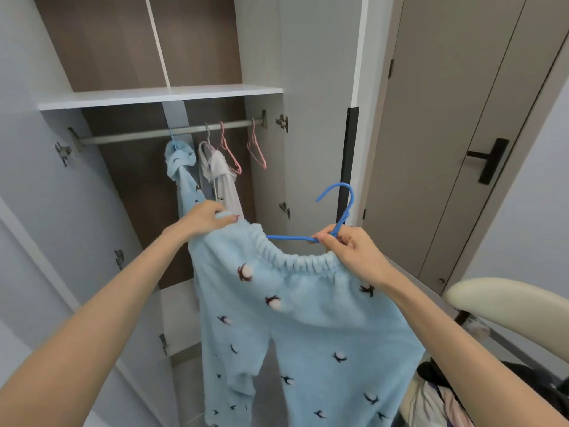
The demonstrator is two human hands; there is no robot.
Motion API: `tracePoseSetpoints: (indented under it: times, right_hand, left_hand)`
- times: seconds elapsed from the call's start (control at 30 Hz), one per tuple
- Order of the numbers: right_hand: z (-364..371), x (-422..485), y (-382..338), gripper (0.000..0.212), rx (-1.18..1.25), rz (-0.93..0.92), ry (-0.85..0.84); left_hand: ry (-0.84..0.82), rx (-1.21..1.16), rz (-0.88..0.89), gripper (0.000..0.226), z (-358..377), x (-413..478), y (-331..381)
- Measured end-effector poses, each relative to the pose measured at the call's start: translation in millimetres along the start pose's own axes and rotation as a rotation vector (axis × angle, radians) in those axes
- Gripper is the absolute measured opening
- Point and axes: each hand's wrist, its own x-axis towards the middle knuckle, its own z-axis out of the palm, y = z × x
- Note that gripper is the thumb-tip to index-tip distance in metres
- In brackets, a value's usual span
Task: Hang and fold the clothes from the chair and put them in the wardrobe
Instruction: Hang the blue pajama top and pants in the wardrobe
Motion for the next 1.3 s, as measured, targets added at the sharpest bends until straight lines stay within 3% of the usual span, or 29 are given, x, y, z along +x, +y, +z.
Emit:
tracePoseSetpoints:
  times: [0.1,0.17,0.23,0.3,0.37,0.47,0.57,0.63,0.73,0.87,0.97,1.07,1.2,1.3]
  right_hand:
    - [2,0,-1,0.021,-0.009,-0.011,0.092]
    - [2,1,-1,0.021,-0.004,0.000,0.132]
    - [2,2,-1,0.022,-0.001,0.007,0.152]
    - [2,3,-1,0.022,0.002,-0.003,0.150]
    - [2,3,-2,0.023,-0.006,-0.026,0.138]
    - [1,4,-5,0.025,-0.005,-0.042,0.139]
    - [-4,9,0,0.021,-0.174,-0.038,0.147]
    - [-10,9,8,0.021,-0.382,-0.026,0.129]
    - [-28,6,27,0.034,-0.412,-0.053,0.115]
    - [-46,-2,43,0.042,-0.544,-0.148,0.126]
    - [-45,-10,53,0.036,-0.710,-0.123,0.031]
    - [-37,-14,58,0.047,-0.718,-0.141,0.036]
    - [-27,-7,52,0.018,-0.772,-0.200,-0.014]
    - [-25,-3,46,0.023,-0.836,-0.217,0.013]
  left_hand:
    - [0.035,0.056,0.016,0.031,-4,-5,9]
    - [0.094,-0.030,0.128,0.045,-7,-14,32]
    - [-0.090,-0.004,0.192,0.056,-6,-30,59]
    - [-0.198,0.224,0.288,0.057,7,-45,71]
    - [-0.089,0.353,0.425,0.048,18,-51,75]
    - [0.030,0.278,0.494,0.047,26,-51,73]
    - [0.086,0.216,0.480,0.063,28,-47,69]
    - [0.116,0.197,0.438,0.059,27,-45,64]
    - [0.132,0.170,0.376,0.055,22,-45,56]
    - [0.192,0.120,0.251,0.077,22,-43,45]
    - [0.204,0.149,0.187,0.055,19,-46,40]
    - [0.211,0.182,0.168,0.057,15,-51,35]
    - [0.209,0.174,0.154,0.063,14,-58,35]
    - [0.197,0.125,0.133,0.068,11,-61,34]
